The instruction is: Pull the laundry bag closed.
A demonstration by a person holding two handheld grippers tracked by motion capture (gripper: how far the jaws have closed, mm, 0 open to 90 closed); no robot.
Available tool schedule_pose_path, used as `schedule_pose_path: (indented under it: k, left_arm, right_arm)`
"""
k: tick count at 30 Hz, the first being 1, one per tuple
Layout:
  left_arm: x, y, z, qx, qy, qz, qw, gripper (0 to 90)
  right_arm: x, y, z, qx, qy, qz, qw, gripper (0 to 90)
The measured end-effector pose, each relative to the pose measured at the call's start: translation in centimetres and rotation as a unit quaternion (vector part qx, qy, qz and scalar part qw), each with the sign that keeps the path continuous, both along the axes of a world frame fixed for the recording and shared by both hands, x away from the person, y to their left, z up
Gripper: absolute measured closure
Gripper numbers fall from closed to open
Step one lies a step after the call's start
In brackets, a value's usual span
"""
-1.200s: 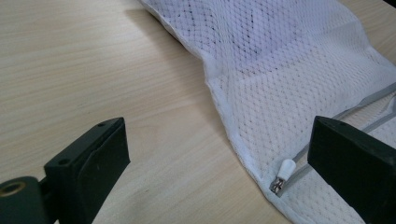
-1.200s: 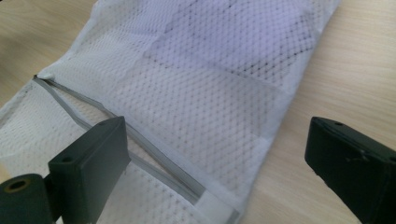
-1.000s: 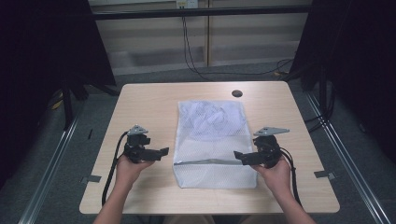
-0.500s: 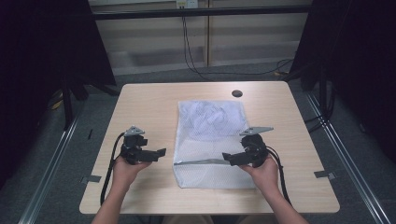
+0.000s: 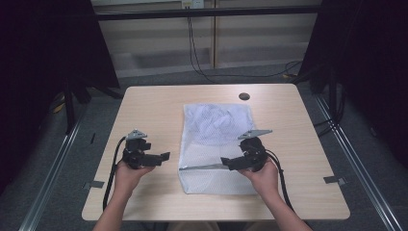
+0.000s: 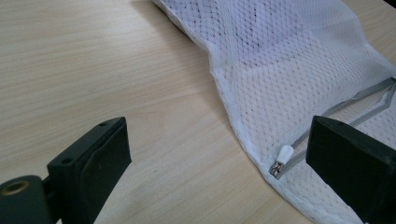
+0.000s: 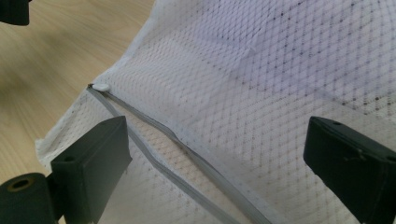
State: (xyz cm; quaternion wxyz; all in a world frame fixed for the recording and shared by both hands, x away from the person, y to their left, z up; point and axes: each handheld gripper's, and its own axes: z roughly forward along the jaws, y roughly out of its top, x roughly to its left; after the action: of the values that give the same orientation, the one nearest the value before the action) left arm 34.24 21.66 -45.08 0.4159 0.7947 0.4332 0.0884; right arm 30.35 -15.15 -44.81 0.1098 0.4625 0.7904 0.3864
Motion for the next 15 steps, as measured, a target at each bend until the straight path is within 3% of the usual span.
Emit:
schedule_pose_path:
  k: [15]
  left_arm:
    - [-0.3, -0.1, 0.1, 0.006, 0.002, -0.010, 0.9999, 6.5]
  right_arm:
    - [0.4, 1.8, 0.0, 0.004, 0.010, 0.023, 0.9997, 8.7]
